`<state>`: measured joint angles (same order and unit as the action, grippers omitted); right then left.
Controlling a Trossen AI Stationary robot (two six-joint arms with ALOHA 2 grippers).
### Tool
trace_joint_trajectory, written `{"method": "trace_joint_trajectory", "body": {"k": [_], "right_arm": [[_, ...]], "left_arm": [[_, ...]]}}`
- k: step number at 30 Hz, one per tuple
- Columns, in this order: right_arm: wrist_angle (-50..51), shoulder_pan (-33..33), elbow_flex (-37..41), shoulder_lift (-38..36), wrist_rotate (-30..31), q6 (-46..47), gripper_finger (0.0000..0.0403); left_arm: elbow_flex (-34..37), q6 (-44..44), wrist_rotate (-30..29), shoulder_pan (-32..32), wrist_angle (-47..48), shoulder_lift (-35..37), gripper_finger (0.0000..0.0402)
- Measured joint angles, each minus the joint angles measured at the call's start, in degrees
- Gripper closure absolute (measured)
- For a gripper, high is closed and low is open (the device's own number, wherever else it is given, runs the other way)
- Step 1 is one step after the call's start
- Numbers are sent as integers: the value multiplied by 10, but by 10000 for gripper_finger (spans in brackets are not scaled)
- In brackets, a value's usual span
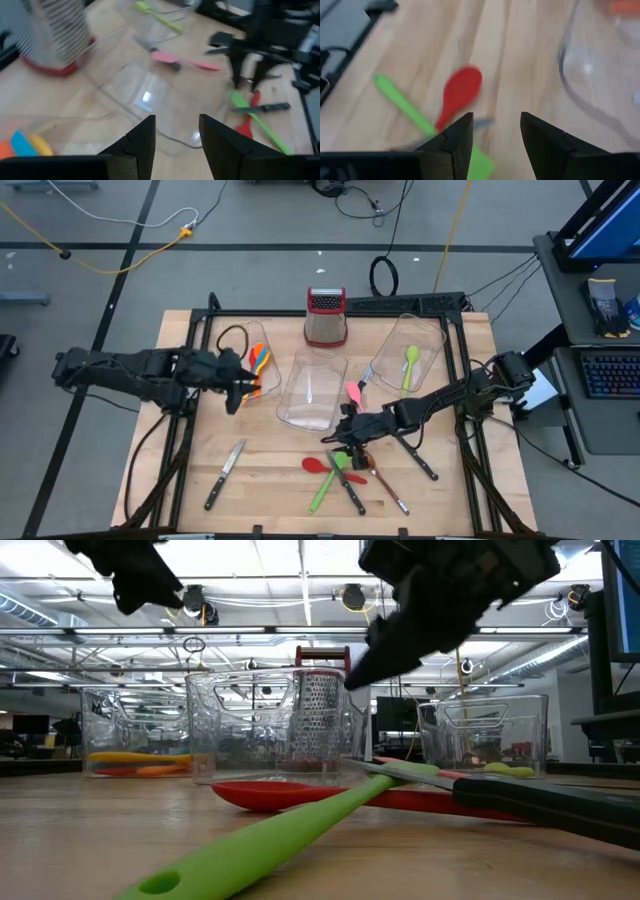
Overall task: Pick & Place Kitchen Items
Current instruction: Put the pink spatula into the left transparent bin
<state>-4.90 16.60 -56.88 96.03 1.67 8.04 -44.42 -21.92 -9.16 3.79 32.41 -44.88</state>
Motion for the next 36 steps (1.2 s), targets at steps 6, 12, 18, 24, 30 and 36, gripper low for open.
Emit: {"method": "trace_joint_trajectory", "body": {"k": [6,12,18,24,30,36], "right_arm": [[142,2,0,-47,35,64,248],[255,15,0,-117,110,150,248],[284,19,0,-131,120,220,248],[330,9,0,-123,128,268,248],[340,-2,0,-123,163,286,248],[339,-5,22,-123,162,334,248]], "left_arm": [[0,13,-42,72,-11,0,250],[0,28,-85,128,-15,0,250],[6,55,-125,176,-52,0,250],[54,61,-137,207,-101,7,250],[108,52,-163,232,-139,42,250],[157,64,-164,253,-167,108,250]]}}
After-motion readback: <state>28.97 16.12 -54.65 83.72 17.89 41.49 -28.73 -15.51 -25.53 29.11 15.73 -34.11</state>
